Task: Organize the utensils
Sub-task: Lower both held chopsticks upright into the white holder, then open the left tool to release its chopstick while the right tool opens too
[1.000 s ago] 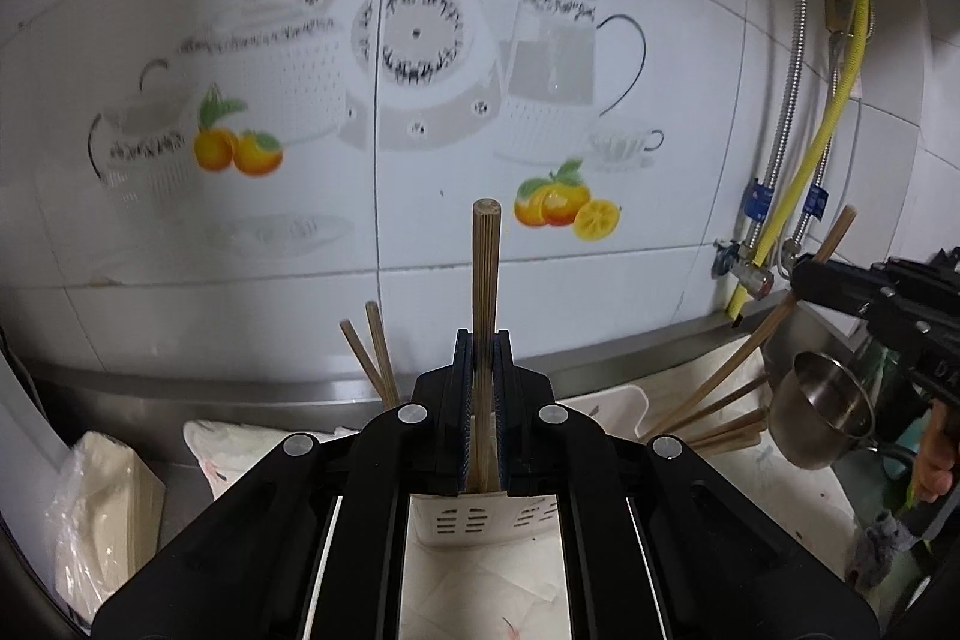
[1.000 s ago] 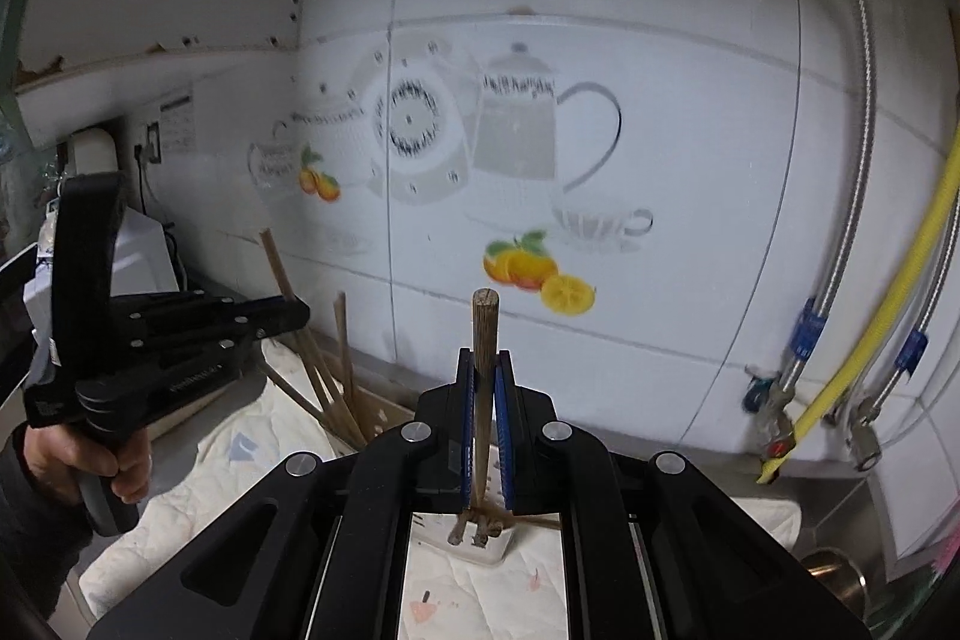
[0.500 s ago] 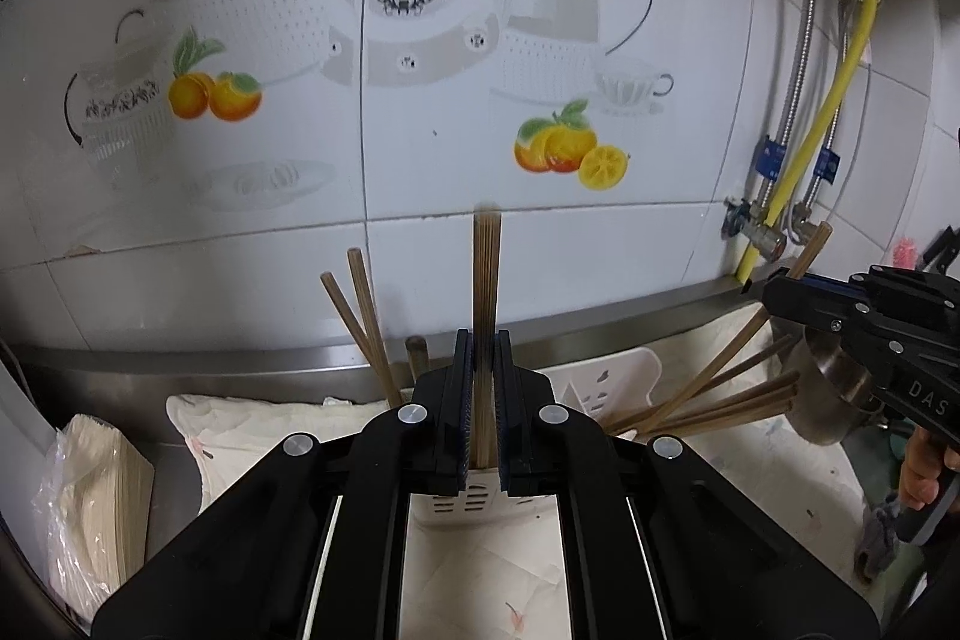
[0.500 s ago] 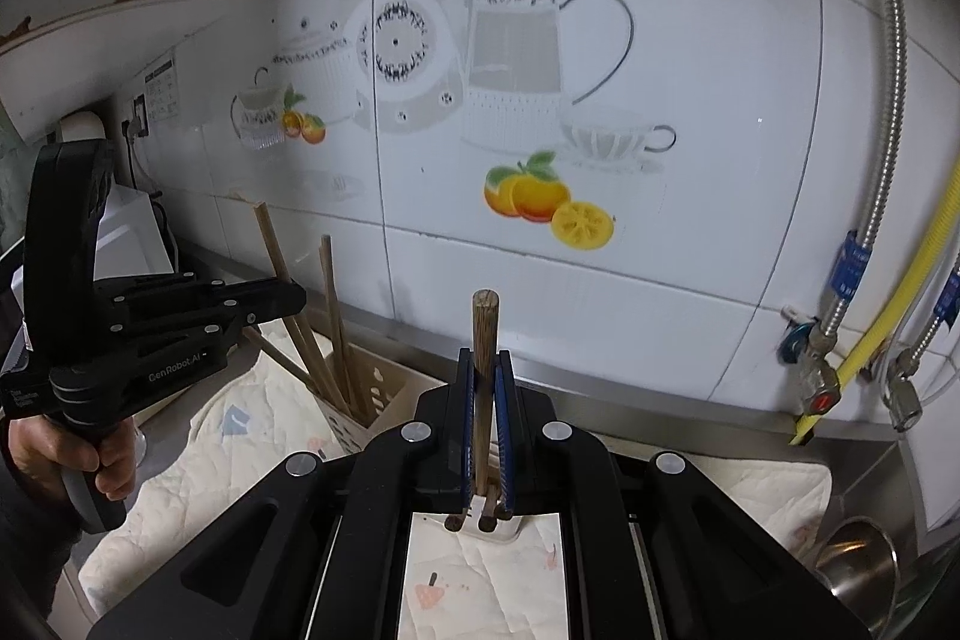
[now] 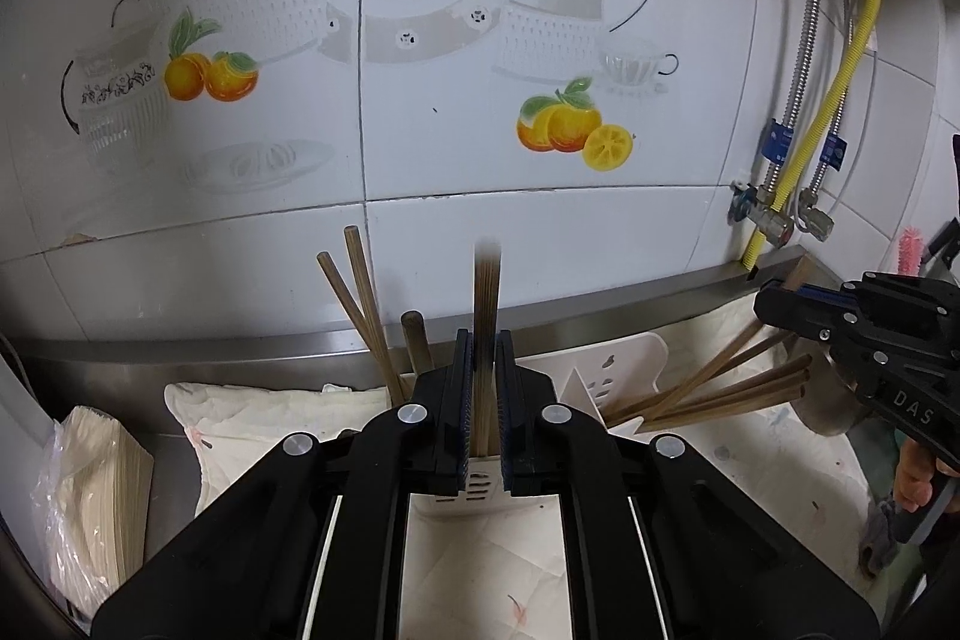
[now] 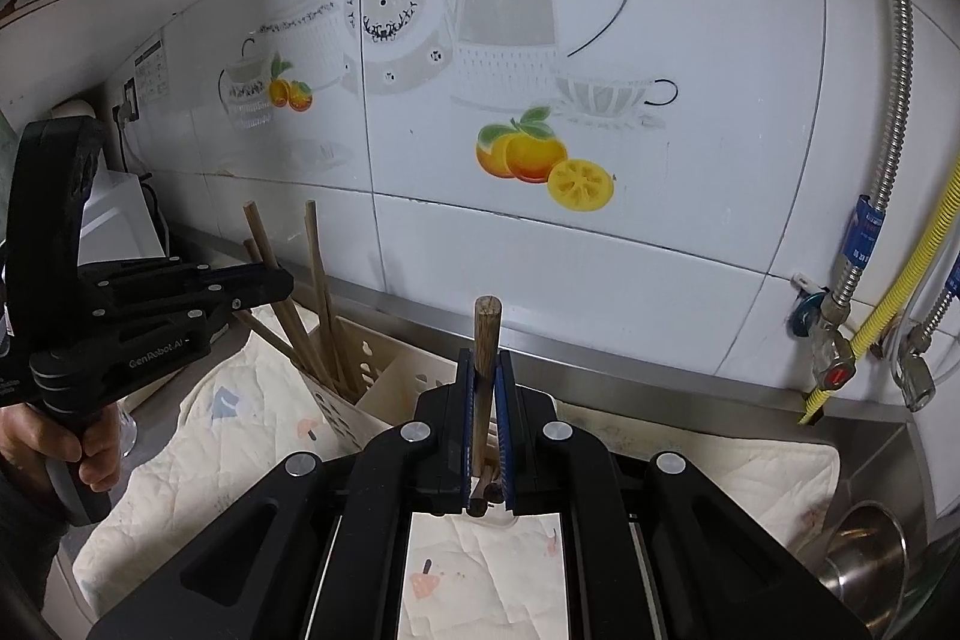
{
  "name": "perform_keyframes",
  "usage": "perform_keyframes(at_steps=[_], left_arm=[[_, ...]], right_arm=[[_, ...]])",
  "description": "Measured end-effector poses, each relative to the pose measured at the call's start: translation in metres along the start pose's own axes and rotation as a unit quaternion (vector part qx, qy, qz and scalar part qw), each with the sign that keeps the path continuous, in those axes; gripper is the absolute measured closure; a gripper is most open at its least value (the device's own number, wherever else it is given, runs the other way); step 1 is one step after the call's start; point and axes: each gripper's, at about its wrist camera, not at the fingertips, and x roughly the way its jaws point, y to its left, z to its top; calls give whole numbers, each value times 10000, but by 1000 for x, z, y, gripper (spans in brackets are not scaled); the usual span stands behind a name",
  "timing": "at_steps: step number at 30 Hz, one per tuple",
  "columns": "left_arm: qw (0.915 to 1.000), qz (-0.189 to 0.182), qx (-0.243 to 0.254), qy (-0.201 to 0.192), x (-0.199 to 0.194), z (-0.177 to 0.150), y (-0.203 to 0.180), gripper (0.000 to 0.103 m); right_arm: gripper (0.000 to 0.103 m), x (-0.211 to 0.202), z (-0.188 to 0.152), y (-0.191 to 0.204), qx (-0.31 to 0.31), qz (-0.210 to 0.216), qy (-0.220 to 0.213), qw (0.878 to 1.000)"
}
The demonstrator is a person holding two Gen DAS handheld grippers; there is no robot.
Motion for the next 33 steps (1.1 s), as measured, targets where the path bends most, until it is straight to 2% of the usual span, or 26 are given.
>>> perform_keyframes(at_steps=[8,10,12,14,19,20,22,26,28,29,31,33], left_arm=[[10000,-16,59,-13,-3,1,-3,94],[10000,-8,62,-29,-5,1,-3,87],[10000,8,58,-56,-7,1,-3,81],[10000,9,59,-76,-10,1,-3,80],[9999,9,61,-132,-19,0,-3,78],[9999,11,51,-145,-21,-1,-3,76],[9998,49,40,-200,-27,-2,-2,61],[9996,48,39,-258,-39,-7,-2,58],[9995,81,37,-298,-46,-10,-3,49],[9995,81,36,-316,-49,-11,-3,48],[9993,87,36,-349,-54,-14,-3,42],[9992,135,37,-385,-59,-16,-3,34]], right_arm=[[95,-3,1,0,4,-9,-29,10000],[94,-4,1,-1,14,-6,-52,10000],[91,-7,2,-1,16,-16,-85,10000],[84,-10,2,-1,22,-29,-118,9999],[77,-22,2,0,10,-71,-220,9997],[74,-25,1,1,4,-89,-245,9997],[70,-29,0,1,10,-106,-283,9995],[60,-40,-3,2,8,-161,-369,9992],[53,-44,-6,2,14,-175,-403,9990],[48,-47,-7,3,12,-187,-427,9989],[47,-52,-10,4,-27,-221,-466,9987],[40,-56,-13,6,-70,-264,-514,9983]])
